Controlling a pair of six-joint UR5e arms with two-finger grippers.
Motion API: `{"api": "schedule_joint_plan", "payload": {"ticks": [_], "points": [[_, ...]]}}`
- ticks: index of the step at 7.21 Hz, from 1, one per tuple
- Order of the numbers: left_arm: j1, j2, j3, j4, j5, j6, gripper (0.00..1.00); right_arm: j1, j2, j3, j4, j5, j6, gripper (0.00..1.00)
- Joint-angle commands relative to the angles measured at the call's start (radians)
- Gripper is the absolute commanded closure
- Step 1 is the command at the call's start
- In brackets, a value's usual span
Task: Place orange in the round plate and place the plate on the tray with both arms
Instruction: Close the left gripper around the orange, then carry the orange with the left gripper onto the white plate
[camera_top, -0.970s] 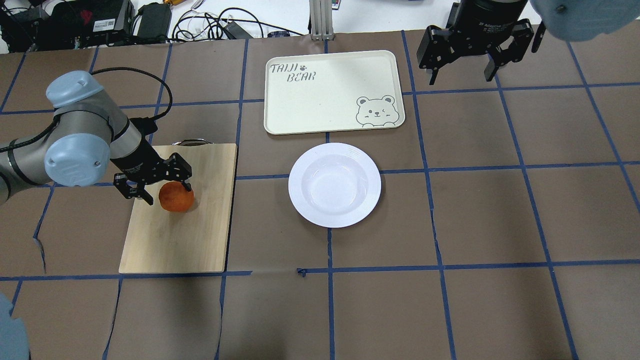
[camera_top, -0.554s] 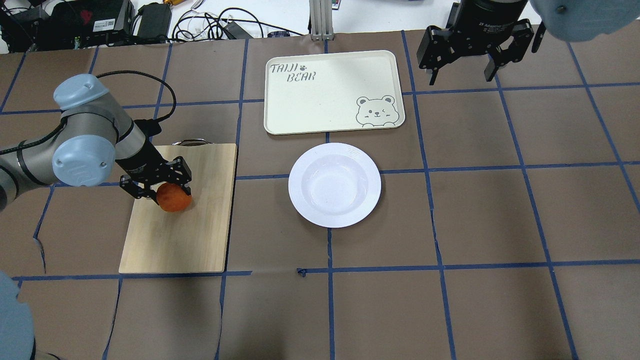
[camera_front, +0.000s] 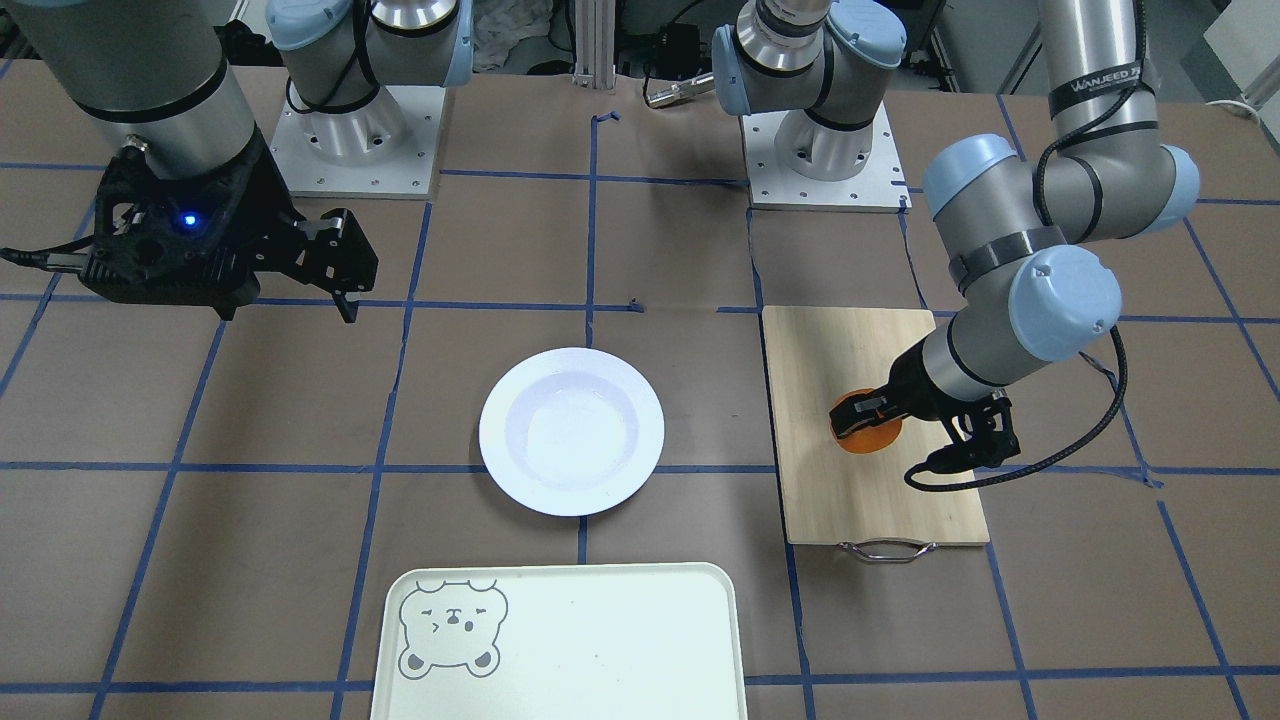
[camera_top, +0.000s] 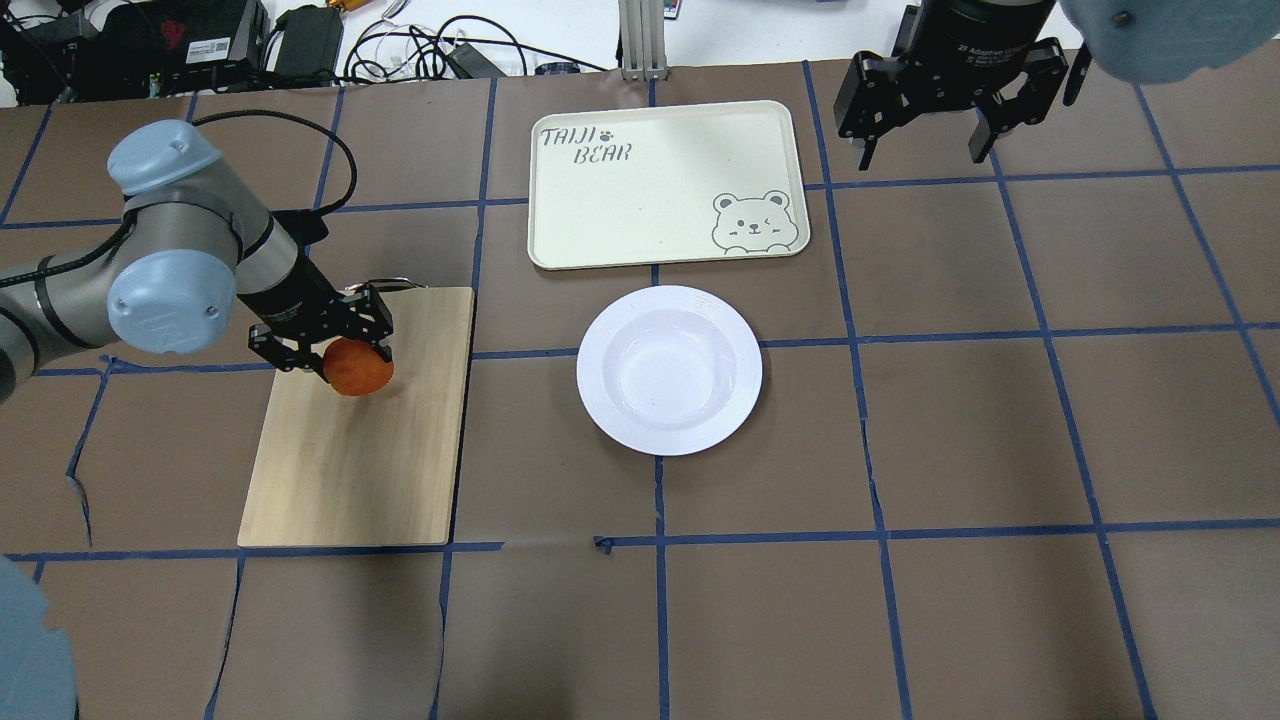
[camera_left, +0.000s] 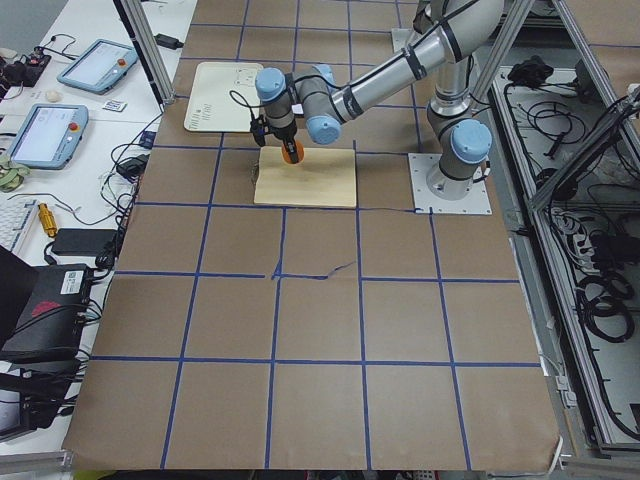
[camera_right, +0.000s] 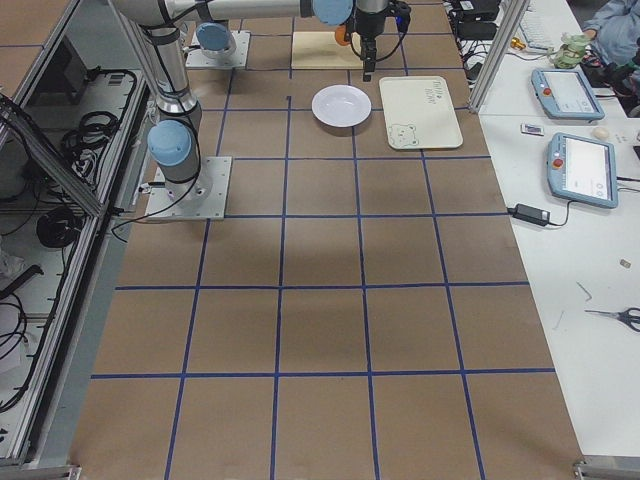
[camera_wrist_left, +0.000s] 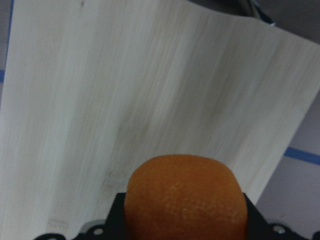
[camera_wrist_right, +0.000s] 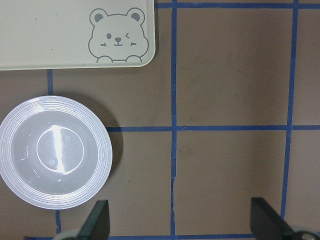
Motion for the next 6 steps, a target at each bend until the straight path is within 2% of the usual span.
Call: {"api": "schedule_joint_plan", "payload": {"ticks": [1,2,3,4,6], "points": [[-0.175,-0.028,0.076,-0.001,-0.057,-0.274,1.0,0.0,0.001,0.0,0.0,0.001,0.0,0.0],[-0.247,-0.039,0.076,0.004,-0.068,-0.358,1.0,0.0,0.001,0.0,0.0,0.001,0.0,0.0],[-0.29,-0.056,0.07,0.017,-0.153,-0.409,1.0,0.0,0.001,0.002,0.0,0.001,0.0,0.0],[-0.346,-0.083,0.069,0.089,-0.227,-0.523,1.0,0.0,0.001,0.0,0.0,0.001,0.0,0.0],[-0.406,-0.142,0.067,0.166,-0.229,-0.542,1.0,0.0,0.003,0.014,0.0,0.008,0.002,0.0]]}}
